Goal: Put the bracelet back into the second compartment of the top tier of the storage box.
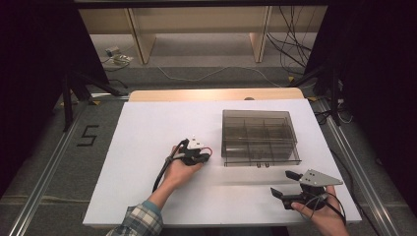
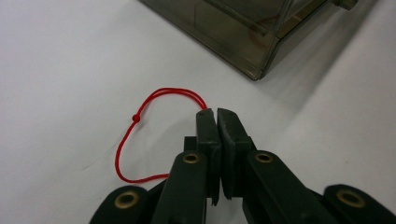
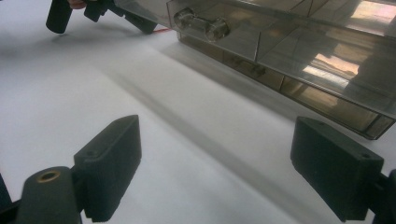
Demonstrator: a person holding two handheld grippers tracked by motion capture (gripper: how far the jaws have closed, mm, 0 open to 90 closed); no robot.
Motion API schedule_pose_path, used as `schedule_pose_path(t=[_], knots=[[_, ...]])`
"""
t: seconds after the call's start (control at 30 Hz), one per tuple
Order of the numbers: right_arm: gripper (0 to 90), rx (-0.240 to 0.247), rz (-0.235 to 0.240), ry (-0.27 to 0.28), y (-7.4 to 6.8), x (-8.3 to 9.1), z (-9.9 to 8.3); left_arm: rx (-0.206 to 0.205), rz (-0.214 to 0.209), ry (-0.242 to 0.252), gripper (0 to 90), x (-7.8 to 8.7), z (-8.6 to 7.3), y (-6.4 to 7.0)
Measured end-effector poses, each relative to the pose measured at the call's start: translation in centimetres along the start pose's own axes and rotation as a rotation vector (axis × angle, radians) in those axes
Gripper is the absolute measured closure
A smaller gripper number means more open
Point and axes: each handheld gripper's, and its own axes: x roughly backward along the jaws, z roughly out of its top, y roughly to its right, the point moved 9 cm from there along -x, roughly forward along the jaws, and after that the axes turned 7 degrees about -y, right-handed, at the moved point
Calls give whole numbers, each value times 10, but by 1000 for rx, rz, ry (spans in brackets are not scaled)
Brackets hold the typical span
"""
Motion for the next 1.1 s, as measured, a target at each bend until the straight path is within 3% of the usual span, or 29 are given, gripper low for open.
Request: schedule_pose_path(t=[0.73, 1.1], knots=[[172, 1, 0, 2, 1, 0, 0, -39, 14, -14, 899, 5, -2, 2], [172, -3, 0, 2, 1, 1, 0, -55, 25, 13, 900, 10, 2, 2]])
